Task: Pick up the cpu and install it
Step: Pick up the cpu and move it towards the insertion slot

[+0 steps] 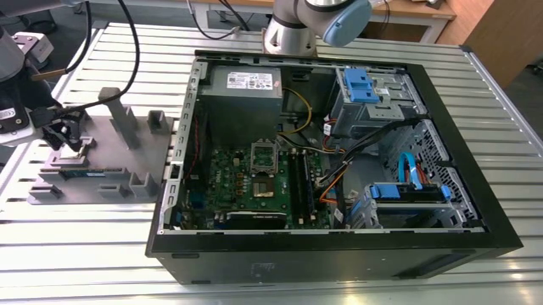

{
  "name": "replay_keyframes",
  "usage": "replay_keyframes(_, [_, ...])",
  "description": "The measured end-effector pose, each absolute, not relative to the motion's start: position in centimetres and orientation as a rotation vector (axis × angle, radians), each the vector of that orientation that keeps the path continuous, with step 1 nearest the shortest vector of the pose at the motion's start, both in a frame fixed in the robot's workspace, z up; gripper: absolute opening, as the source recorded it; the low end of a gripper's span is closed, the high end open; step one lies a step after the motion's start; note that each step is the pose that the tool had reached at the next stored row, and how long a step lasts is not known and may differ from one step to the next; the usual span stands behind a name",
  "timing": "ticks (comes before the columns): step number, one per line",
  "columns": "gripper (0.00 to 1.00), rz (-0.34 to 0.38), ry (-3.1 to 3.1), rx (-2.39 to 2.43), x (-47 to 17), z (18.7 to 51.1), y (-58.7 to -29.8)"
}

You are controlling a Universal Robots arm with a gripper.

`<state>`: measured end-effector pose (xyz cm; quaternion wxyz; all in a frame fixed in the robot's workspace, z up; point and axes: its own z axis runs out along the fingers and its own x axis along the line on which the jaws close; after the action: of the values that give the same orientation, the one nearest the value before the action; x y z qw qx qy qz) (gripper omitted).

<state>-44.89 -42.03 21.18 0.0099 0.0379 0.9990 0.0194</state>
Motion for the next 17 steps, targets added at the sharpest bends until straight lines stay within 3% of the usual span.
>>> replay_keyframes(3, [0.47,0.060,3.119,0.118,-44.89,21.18,-42.03])
replay_keyframes(4, [0.53,0.060,3.119,0.118,-44.89,21.18,-42.03])
replay_keyframes(17, [0.53,0.065,3.122,0.021,-45.06,20.64,-41.58])
